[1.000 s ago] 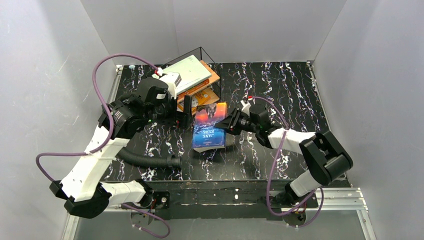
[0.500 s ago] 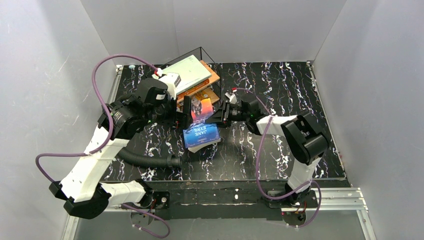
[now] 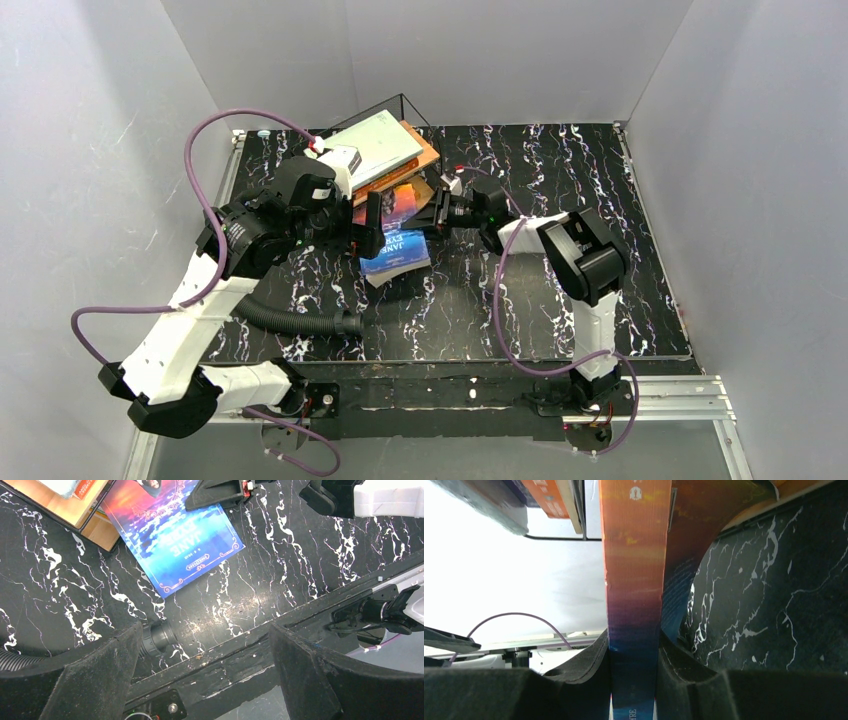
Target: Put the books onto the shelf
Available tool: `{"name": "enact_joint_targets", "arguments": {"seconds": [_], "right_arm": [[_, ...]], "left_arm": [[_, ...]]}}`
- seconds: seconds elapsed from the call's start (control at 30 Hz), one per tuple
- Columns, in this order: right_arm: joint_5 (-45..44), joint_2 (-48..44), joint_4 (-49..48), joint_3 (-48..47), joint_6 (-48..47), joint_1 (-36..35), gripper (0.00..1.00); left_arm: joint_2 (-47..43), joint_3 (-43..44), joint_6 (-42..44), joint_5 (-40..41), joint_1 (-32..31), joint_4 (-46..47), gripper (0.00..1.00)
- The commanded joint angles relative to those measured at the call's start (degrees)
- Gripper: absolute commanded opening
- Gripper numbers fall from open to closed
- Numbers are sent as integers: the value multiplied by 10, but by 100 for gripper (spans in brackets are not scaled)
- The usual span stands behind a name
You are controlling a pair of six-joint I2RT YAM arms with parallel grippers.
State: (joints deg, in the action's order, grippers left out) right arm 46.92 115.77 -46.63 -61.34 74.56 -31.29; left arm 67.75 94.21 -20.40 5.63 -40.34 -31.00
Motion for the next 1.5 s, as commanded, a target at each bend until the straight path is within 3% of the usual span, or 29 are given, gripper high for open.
{"name": "enact_joint_targets", "arguments": {"seconds": [0.0,0.47,0.63,0.8,1.0,1.1,1.3,1.47], "right_arm": [[-26,4,-104,-61,49,11,1],[-125,39,-53,-124,61,15,1],[-104,43,-94,-128,86,15,1],[-56,-29,-66,-65,64,11,1],[-29,-166,70,126,-47,10,1],[-77,-222,241,195,-118,18,1],[-267,-271,581,178,-239,16,1],[-383,-277,718,124,-319,14,1]], "left_arm": [[-9,-7,5,13,3,-21,98],[-12,-1,10,18,4,-29,98],[-12,4,11,20,3,-32,98],[-11,3,11,15,4,-32,98],[-1,-4,8,9,3,-25,98],[1,-14,5,6,3,-16,98],[15,-24,-2,-9,4,0,98],[34,-35,-22,-7,5,-19,98]]}}
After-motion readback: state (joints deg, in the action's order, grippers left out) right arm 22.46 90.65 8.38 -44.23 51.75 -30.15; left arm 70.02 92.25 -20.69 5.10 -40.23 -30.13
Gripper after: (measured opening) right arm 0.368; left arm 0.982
